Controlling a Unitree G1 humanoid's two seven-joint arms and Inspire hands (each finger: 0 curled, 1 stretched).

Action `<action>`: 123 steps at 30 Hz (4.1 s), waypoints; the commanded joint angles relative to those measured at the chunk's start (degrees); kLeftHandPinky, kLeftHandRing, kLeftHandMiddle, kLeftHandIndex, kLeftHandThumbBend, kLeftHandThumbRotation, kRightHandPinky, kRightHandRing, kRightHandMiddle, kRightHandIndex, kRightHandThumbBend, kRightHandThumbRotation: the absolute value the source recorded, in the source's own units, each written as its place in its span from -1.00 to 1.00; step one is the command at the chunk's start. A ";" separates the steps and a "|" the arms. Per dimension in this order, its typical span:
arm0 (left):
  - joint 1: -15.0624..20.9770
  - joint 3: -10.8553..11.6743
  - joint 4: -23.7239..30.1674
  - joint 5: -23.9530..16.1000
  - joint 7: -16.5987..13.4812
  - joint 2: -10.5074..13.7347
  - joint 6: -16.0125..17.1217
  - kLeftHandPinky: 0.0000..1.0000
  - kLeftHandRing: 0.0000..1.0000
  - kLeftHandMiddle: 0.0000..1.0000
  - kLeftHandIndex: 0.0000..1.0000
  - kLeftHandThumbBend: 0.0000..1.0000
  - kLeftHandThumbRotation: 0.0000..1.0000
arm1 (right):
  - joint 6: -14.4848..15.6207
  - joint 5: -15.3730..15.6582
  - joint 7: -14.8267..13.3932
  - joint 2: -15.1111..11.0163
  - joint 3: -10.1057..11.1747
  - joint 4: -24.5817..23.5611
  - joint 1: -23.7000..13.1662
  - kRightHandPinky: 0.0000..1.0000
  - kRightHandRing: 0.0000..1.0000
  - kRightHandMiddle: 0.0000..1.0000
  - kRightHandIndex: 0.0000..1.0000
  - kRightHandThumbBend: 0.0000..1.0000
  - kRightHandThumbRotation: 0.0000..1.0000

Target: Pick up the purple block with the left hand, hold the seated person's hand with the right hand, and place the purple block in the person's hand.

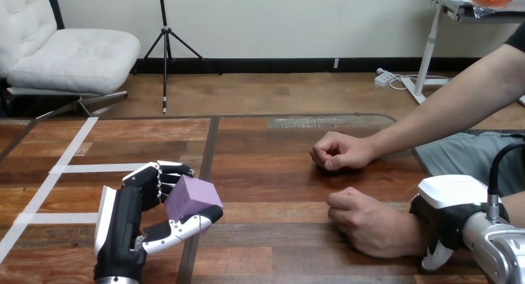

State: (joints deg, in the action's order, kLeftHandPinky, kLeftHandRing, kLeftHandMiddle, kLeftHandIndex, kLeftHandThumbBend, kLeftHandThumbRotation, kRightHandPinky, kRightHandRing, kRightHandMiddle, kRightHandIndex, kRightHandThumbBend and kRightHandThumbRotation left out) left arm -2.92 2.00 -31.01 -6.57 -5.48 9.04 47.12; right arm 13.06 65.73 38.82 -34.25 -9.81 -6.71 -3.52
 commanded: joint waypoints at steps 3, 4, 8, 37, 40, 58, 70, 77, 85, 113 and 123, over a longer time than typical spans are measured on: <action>1.96 0.95 2.57 0.89 -0.03 -0.22 1.80 -0.35 -0.22 -0.09 -0.09 0.44 -1.00 | -0.28 -1.07 -1.51 -1.26 -0.83 2.02 -2.52 -0.64 -0.49 -0.26 0.38 0.41 -1.00; 1.97 0.97 2.54 0.88 -0.02 -0.23 1.84 -0.35 -0.22 -0.09 -0.09 0.44 -1.00 | -0.31 -1.16 -1.63 -1.28 -0.85 2.10 -2.52 -0.65 -0.50 -0.26 0.38 0.41 -1.00; 1.81 1.11 2.77 0.55 -0.27 -0.32 1.45 -0.35 -0.22 -0.09 -0.09 0.44 -1.00 | -0.45 -1.62 -2.19 -1.35 -0.88 2.30 -2.42 -0.62 -0.45 -0.22 0.36 0.38 -1.00; 2.38 1.67 1.67 0.75 0.20 -0.70 2.31 -0.36 -0.22 -0.09 -0.08 0.45 -1.00 | -0.77 -2.97 -4.72 -2.94 -1.31 2.53 -2.27 -0.29 -0.09 0.05 0.15 0.31 -1.00; 2.38 1.65 1.79 0.75 0.22 -0.74 2.07 -0.35 -0.22 -0.09 -0.08 0.45 -1.00 | -0.28 -3.36 -4.42 -2.82 -1.15 2.36 -2.34 -0.27 -0.07 0.05 0.12 0.32 -1.00; 2.53 1.37 2.22 1.59 1.24 -1.24 1.45 -0.35 -0.22 -0.09 -0.09 0.47 -1.00 | -0.26 -5.90 -6.31 -3.16 0.03 1.01 -1.77 -0.30 -0.10 0.03 0.08 0.39 -1.00; 2.42 0.93 3.17 2.91 2.92 -1.87 0.58 -0.34 -0.23 -0.10 -0.09 0.48 -1.00 | 1.02 -7.12 -5.25 -3.43 0.72 -1.60 -1.63 -0.26 -0.06 0.06 0.08 0.50 -1.00; 2.20 0.24 4.14 3.78 4.46 -2.59 -0.25 -0.35 -0.22 -0.10 -0.09 0.48 -1.00 | -0.22 -8.73 -6.49 -4.08 1.78 -4.10 -1.13 -0.30 -0.11 0.02 0.05 0.50 -1.00; 2.26 -0.53 5.03 4.08 6.07 -3.50 -0.88 -0.33 -0.21 -0.09 -0.08 0.51 -1.00 | -0.11 -9.60 -6.52 -3.93 2.98 -7.55 -0.96 -0.31 -0.12 0.02 0.00 0.53 -1.00; 2.58 -2.80 7.77 3.88 8.20 -6.57 -2.49 -0.37 -0.24 -0.10 -0.09 0.55 -1.00 | -0.91 -9.05 -4.15 -3.76 4.23 -19.39 -2.87 -0.45 -0.27 -0.10 -0.03 0.63 -1.00; 2.41 -2.79 8.26 3.43 7.70 -6.81 -3.24 -0.39 -0.25 -0.10 -0.09 0.54 -1.00 | -0.61 -8.97 -1.95 -3.30 4.06 -21.17 -4.25 -0.57 -0.42 -0.23 -0.04 0.63 -1.00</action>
State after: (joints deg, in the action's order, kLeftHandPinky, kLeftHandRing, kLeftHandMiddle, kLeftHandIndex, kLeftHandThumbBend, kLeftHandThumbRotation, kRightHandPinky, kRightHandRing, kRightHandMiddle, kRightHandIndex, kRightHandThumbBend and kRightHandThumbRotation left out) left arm -3.16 -1.08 -26.05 -2.83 2.88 2.28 43.89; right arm 12.25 56.51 36.50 -36.58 -7.78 -25.87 -3.00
